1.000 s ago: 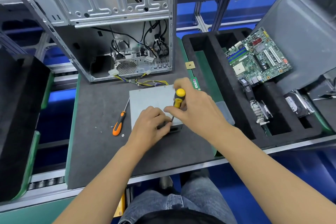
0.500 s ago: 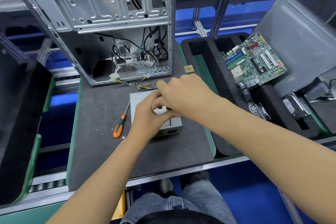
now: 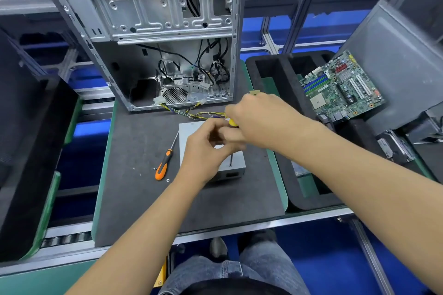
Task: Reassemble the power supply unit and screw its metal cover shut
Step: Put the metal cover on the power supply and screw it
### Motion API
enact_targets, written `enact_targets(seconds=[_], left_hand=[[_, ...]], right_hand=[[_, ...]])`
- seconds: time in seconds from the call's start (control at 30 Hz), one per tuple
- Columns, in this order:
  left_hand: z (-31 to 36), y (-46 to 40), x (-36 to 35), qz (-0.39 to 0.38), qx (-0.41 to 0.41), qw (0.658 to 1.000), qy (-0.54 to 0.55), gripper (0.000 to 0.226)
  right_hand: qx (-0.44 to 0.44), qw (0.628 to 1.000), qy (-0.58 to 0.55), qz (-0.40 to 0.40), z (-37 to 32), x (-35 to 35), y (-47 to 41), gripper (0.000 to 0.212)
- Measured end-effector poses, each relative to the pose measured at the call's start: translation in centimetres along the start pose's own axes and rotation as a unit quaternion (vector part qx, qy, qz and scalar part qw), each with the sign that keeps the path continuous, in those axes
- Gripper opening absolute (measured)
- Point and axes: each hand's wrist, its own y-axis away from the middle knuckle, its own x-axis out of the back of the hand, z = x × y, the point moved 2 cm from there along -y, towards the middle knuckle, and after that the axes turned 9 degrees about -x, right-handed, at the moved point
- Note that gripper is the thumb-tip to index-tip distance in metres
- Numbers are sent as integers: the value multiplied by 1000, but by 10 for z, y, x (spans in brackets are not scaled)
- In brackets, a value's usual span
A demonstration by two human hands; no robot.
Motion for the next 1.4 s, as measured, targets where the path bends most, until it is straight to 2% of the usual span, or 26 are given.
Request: enact_targets(seconds=[0.07,0.1,0.17,0.23,0.3,0.37,0.43,0.5,0.57,0.6,0.67,0.73,0.8,0.87,0.9,0.97,1.0,1.07,1.13,1.2,1.27,1.33,1.4], left_hand=[[0,2,-1,3,-5,1000,-18,33],[0,2,-1,-4,-15,999,-30,29],[0,2,2,-24,-24,999,-39,23],[0,1,4,-45,-16,999,-25,22],[-1,-1,1,-55,-10,998,5,28],[-1,-3,-4,-23,-2,999,26,38],[-3,-5,-7,8,0,1000,23,42],[-7,-5,-7,0,-12,1000,3,44],[-11,-2,0,-21,-9,1000,10,49],[-13,-1,4,-36,-2,999,15,50],[-15,-2,6,-74,2,997,20,48],[-9,-3,0,-70,-6,997,31,43],[-4,-4,-7,-33,-43,998,17,34],[-6,-4,-9,-18,-59,998,-6,30],[-7,-4,-7,-25,-47,999,-11,31],[-9,-4,-2,-58,-4,998,8,45],[-10,-4,0,-81,5,997,17,49],[-6,-3,-1,-102,-15,995,7,41],[-3,-2,-5,-74,-30,997,10,38],[-5,0,-7,-19,-29,999,10,46],[-7,1,-6,15,-21,1000,3,47],[-9,0,-3,2,-17,1000,-19,45],[-9,2,1,-30,-9,999,-21,49]], right_hand=[[-4,1000,10,-6,4,-1,2,40],[11,999,-24,-29,6,-1,3,40],[46,988,-117,-87,7,5,4,35],[42,985,-126,-111,8,10,1,25],[23,994,-71,-82,7,8,-2,24],[1,999,3,-34,4,6,-3,35],[-22,999,32,0,3,6,-1,36],[-5,999,-31,-28,8,7,0,27],[30,989,-111,-93,13,10,3,32],[44,987,-114,-104,14,12,4,30],[38,995,-51,-76,12,12,3,16],[15,999,8,-30,6,9,2,25],[-8,999,35,2,2,6,4,29],[0,1000,-2,-8,3,6,5,28],[13,998,-42,-42,6,8,7,29],[31,990,-105,-90,10,11,7,28],[33,989,-111,-90,11,13,7,23],[18,993,-96,-70,10,12,6,7],[11,996,-69,-47,6,8,6,23],[-10,999,-31,-28,6,9,7,38],[-1,999,-32,-19,8,10,7,39],[40,993,-98,-61,9,10,8,38],[86,985,-117,-94,9,10,7,35]])
